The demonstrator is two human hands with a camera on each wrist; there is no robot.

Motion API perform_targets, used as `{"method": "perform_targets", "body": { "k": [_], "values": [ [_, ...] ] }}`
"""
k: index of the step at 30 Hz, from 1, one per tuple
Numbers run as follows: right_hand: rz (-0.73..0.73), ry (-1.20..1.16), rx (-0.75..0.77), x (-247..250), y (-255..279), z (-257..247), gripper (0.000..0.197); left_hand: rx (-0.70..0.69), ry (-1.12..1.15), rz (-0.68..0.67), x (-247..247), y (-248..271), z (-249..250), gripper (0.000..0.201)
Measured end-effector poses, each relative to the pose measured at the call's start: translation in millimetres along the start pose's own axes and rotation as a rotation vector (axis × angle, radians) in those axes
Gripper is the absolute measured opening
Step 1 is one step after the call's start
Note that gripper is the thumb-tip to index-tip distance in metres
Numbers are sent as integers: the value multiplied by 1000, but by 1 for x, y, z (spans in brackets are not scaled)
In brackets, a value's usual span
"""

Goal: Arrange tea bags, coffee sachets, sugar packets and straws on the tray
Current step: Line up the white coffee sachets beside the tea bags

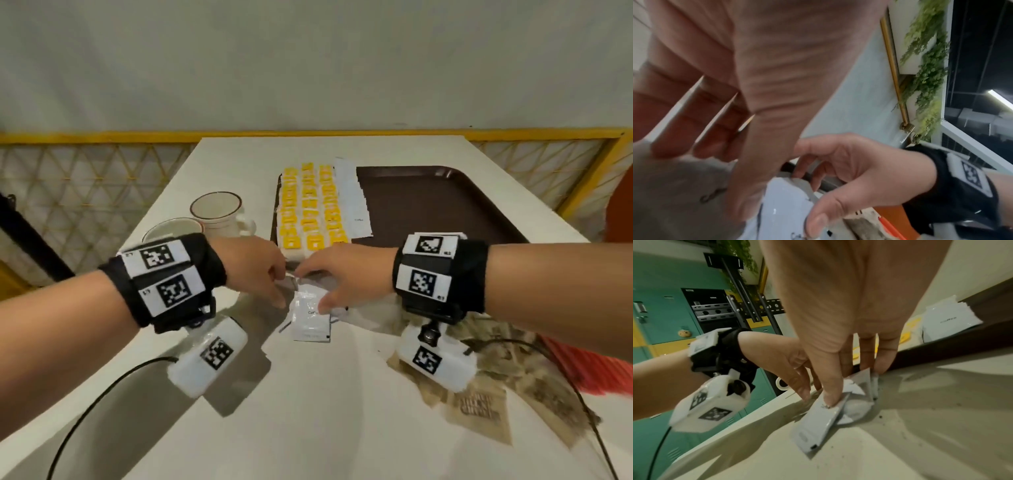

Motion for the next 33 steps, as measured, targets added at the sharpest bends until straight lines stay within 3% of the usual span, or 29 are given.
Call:
{"method": "perform_targets", "body": {
  "k": [5, 11, 15, 20, 22, 25, 27, 30, 33],
  "values": [
    [-55, 39, -24, -5, -6, -10, 56, 8, 43, 63, -7, -6, 5, 51],
    [-126, 130, -79, -11, -6, -15, 75, -46, 248, 20, -11, -2, -4, 45],
    [-117, 105, -129, -7, 3, -5, 83, -121, 593, 81, -13, 1, -14, 32],
    [-65, -48, -146, -12, 14, 7, 73, -218, 1033, 198, -18, -1, -12, 13],
    [-19, -131, -149, -9, 22, 17, 60, -277, 1189, 258, -17, -3, -7, 13],
    [93, -320, -143, 2, 42, 38, 40, -425, 1603, 306, -12, -1, 11, 15],
    [185, -652, -102, 6, 55, 53, 28, -510, 1801, 305, -7, -3, 24, 18],
    [228, -1122, 12, 3, 69, 63, 16, -487, 1898, 327, -2, -11, 39, 13],
    [256, -1090, 82, 7, 75, 68, 29, -451, 1901, 290, -2, -24, 55, 21]
  ]
}}
Point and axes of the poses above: each hand's wrist, its own y-axis away from the middle knuckle, its own x-axis out of the back of the hand, z = x × y, the point moved 6 cm from there along -y, towards the middle knuckle, and after that the axes turned 12 degrees about -z, right-handed, at the moved point
